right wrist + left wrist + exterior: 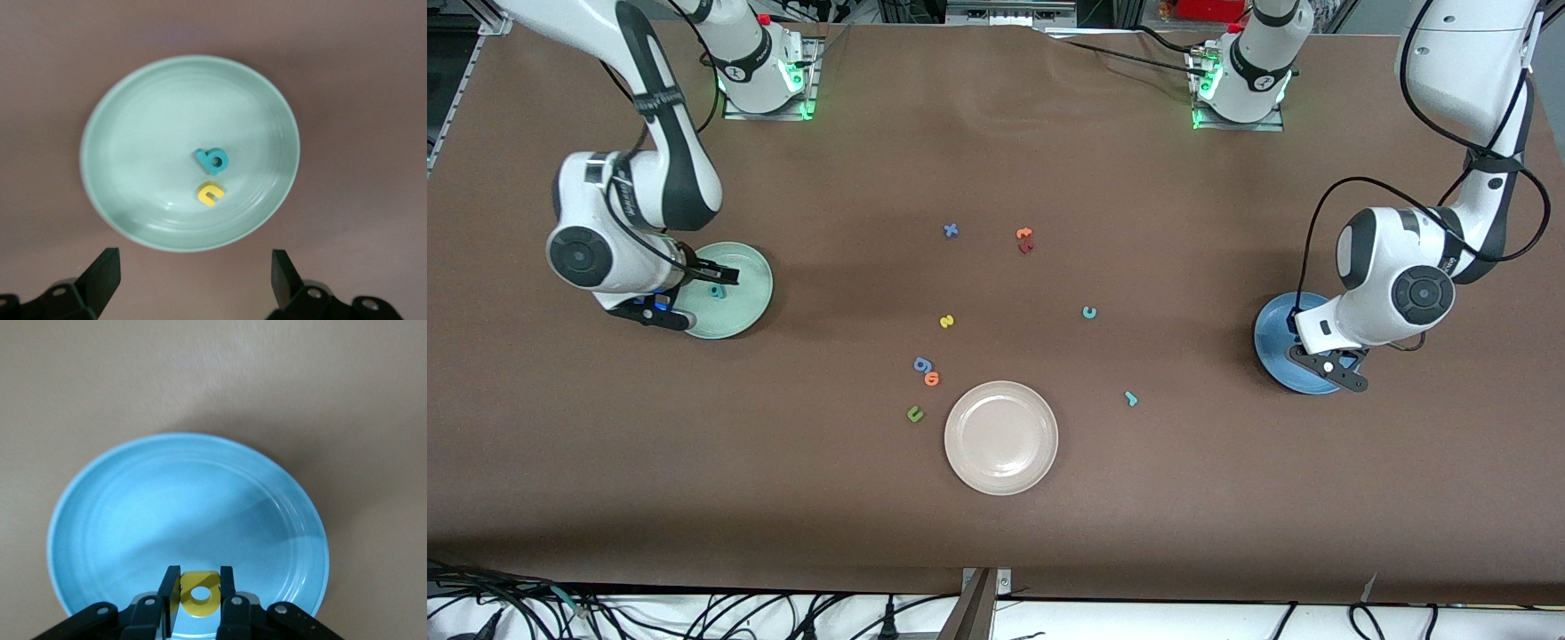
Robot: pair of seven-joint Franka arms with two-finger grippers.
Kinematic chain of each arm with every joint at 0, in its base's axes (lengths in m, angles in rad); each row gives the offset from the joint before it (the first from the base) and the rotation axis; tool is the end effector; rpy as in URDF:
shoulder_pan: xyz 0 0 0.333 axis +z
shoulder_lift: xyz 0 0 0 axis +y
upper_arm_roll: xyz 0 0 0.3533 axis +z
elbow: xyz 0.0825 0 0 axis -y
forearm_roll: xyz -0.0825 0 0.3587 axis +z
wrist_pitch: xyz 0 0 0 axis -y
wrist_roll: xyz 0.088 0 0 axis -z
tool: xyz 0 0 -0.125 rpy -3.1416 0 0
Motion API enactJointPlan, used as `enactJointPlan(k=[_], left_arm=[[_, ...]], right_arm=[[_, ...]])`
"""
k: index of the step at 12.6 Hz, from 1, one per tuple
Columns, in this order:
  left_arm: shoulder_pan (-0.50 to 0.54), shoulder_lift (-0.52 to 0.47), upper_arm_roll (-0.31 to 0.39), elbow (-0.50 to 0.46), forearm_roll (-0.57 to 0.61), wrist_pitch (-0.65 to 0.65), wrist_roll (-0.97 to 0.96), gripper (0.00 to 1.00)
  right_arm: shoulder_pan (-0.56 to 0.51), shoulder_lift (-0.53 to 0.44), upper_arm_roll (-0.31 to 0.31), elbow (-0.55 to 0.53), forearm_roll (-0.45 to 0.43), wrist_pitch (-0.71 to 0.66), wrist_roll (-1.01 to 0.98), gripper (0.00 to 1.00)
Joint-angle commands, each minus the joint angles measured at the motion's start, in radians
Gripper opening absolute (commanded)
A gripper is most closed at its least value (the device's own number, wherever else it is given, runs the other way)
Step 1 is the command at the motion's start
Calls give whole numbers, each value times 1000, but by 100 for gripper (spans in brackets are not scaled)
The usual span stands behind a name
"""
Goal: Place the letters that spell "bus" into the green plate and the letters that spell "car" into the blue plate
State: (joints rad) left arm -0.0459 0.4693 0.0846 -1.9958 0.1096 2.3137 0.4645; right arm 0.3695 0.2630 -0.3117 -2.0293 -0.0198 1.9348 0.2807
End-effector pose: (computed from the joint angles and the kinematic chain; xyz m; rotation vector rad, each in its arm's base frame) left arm 0.5902 0.0243 0.2471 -2.9576 0.7747 0.2674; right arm 0.5329 0.0348 0.3364 2.9312 -0.3185 -0.4824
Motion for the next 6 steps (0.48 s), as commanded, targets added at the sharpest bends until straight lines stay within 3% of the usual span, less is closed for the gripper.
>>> enactJointPlan(k=[1, 4, 6], left_arm=[[6, 8, 1, -6, -37, 6, 39, 34], [6, 14, 1, 2, -37, 7, 33, 70], [-2, 6, -2, 8, -40, 7, 22, 71]], right_arm=[[0, -21, 8, 130, 20, -146, -44, 100], [3, -53, 32, 248, 27, -238, -60, 100], [8, -117, 36, 262, 26, -240, -89, 100]])
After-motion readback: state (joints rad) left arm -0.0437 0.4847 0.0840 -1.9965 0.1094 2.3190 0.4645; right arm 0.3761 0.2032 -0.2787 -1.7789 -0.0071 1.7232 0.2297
